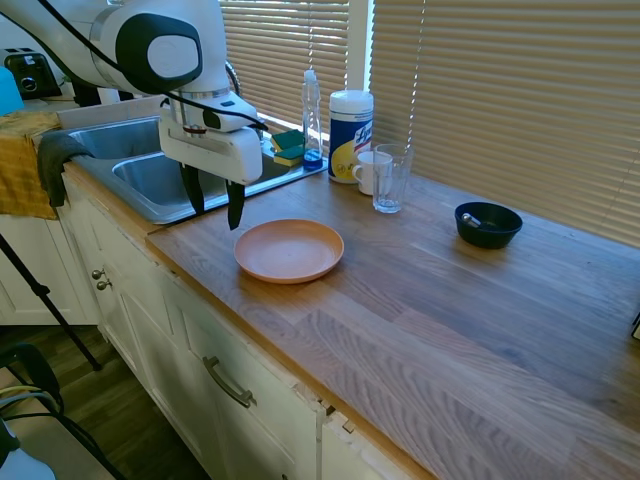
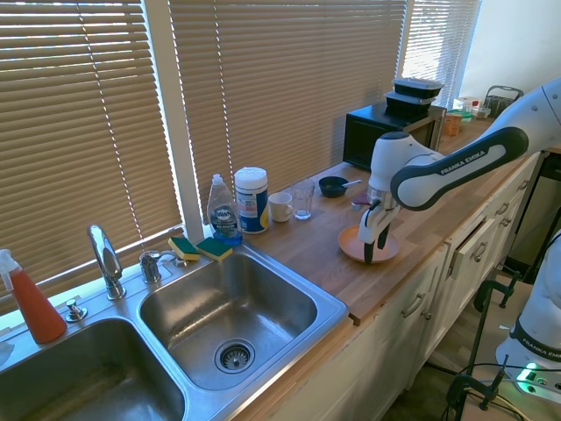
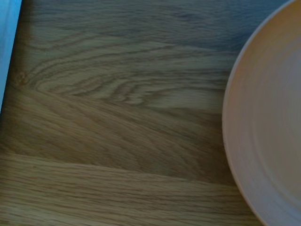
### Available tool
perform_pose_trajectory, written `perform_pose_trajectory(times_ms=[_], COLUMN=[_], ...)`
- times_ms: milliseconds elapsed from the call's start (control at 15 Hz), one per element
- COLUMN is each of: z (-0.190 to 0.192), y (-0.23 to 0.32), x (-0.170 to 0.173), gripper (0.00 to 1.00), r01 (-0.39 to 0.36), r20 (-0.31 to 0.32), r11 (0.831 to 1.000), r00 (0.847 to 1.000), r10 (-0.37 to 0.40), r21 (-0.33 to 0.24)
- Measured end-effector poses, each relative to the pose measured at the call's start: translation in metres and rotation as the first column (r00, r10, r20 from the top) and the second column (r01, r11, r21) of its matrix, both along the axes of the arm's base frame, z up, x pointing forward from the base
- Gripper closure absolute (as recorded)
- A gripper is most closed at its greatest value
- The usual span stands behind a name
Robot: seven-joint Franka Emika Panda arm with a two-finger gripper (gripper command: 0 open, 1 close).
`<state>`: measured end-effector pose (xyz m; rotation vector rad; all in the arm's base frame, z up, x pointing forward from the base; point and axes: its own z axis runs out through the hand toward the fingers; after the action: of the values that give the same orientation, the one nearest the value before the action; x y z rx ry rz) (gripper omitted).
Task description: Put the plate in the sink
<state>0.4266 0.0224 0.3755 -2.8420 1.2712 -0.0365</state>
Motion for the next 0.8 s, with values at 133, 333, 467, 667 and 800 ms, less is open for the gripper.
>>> perform_pose_trajectory(times_ms=[133, 333, 467, 667, 800], z=[0.0, 0.008, 0.023, 0.043, 0.046], y=[0.0, -0.009, -0.033, -0.084, -0.123], x=[0.0, 0.005, 0.014, 0.022, 0.028], gripper=[0.0, 0.0, 0.0, 0.0, 0.0], r01=[0.0, 0.022, 0.064, 0.118, 0.15], r20=[0.0, 0.018, 0.045, 0.065, 0.062], r11=[1.0, 1.0, 0.998, 0.992, 0.988], r00=[1.0, 1.0, 0.997, 0.991, 0.986], r10=[0.0, -0.022, -0.064, -0.12, -0.153], r21=[0.0, 0.006, 0.018, 0.035, 0.047])
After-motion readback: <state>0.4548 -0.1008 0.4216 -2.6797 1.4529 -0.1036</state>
